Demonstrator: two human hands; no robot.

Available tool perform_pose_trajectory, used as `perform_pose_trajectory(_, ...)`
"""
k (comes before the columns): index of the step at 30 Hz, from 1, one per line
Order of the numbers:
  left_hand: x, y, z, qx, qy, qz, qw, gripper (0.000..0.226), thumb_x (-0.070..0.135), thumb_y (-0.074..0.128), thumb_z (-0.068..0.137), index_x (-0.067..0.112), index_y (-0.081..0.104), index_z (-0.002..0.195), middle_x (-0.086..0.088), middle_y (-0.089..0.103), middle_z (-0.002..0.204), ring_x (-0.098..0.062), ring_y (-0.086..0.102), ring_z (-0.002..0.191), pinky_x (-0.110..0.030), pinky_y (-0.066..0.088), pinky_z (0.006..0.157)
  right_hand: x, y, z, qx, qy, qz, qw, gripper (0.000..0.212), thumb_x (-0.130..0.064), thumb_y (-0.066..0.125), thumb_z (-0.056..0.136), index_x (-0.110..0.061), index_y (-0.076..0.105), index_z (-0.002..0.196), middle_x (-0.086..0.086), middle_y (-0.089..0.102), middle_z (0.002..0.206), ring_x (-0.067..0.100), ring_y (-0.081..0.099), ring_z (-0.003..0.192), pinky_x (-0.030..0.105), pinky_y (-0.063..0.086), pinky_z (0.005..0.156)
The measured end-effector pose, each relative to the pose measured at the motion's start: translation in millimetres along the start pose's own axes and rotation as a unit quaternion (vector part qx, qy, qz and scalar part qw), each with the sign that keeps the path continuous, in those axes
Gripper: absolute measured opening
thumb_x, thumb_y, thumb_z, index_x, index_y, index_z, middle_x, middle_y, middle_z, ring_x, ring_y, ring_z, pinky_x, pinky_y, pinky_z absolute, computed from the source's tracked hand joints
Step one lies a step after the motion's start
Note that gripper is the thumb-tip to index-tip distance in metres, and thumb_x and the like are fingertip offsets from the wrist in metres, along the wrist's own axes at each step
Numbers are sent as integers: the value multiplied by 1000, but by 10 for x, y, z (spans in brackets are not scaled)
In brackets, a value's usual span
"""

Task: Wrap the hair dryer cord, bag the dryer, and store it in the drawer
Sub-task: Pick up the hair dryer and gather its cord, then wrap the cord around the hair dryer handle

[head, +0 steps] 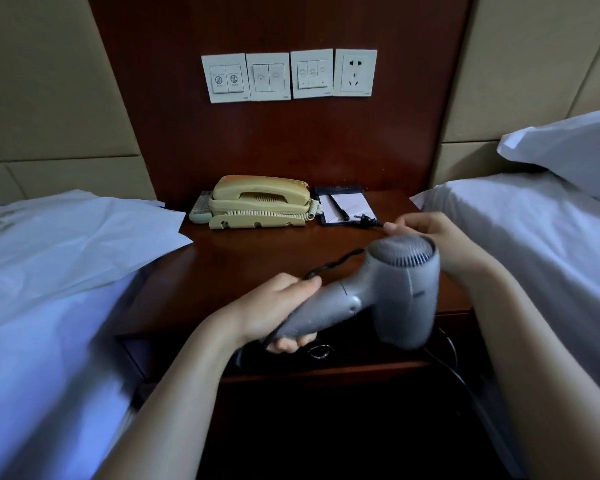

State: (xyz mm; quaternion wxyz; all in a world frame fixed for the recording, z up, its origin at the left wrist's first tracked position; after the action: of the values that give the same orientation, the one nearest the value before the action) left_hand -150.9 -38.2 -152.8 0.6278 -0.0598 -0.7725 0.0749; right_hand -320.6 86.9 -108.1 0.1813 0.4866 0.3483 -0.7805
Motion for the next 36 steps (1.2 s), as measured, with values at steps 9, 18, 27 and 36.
perform_pose_trajectory(9, -17, -308, 126, 34, 64, -331, 941, 58, 54, 25, 91, 4, 55, 93, -8, 47, 49, -10, 34, 25, -11, 29, 29, 165, 160, 20, 1, 24, -73, 997, 46, -15, 52, 95, -12, 49, 49, -9, 39, 30, 2, 32, 31, 9, 24, 37)
perform_pose_trajectory(18, -94, -640, 63, 301, 80, -266, 912, 22, 28, 58, 90, 13, 45, 102, -8, 44, 64, -8, 34, 32, -14, 25, 32, -210, 372, 5, -80, -51, -206, 974, 45, -33, 59, 89, -15, 53, 48, -7, 38, 41, 9, 32, 46, 28, 29, 51)
perform_pose_trajectory(27, 24, -716, -12, 448, 68, 120, 884, 40, 42, 80, 66, 20, 51, 84, 3, 57, 69, -16, 53, 54, -25, 42, 50, -827, 520, -124, -52, -178, -225, 957, 35, -22, 64, 87, -8, 58, 56, -2, 41, 48, 7, 35, 48, 17, 25, 48)
perform_pose_trajectory(36, 174, -359, 41, 396, 21, 198, 896, 61, 76, 48, 69, 17, 50, 83, -1, 58, 79, -21, 58, 74, -34, 44, 59, -1009, 743, -130, -20, -252, -201, 946, 32, -31, 56, 86, -7, 68, 70, 7, 65, 61, 18, 57, 57, 32, 39, 55)
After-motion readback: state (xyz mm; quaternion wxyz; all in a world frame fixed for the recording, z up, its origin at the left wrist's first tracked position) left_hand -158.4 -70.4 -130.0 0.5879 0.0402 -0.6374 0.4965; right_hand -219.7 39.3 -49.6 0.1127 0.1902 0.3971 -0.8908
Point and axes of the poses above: each hand's wrist, its own z-axis towards the middle knuckle, its own y-axis out of the palm, x = y × z, the point moved 6 cm from there along z, towards the middle knuckle
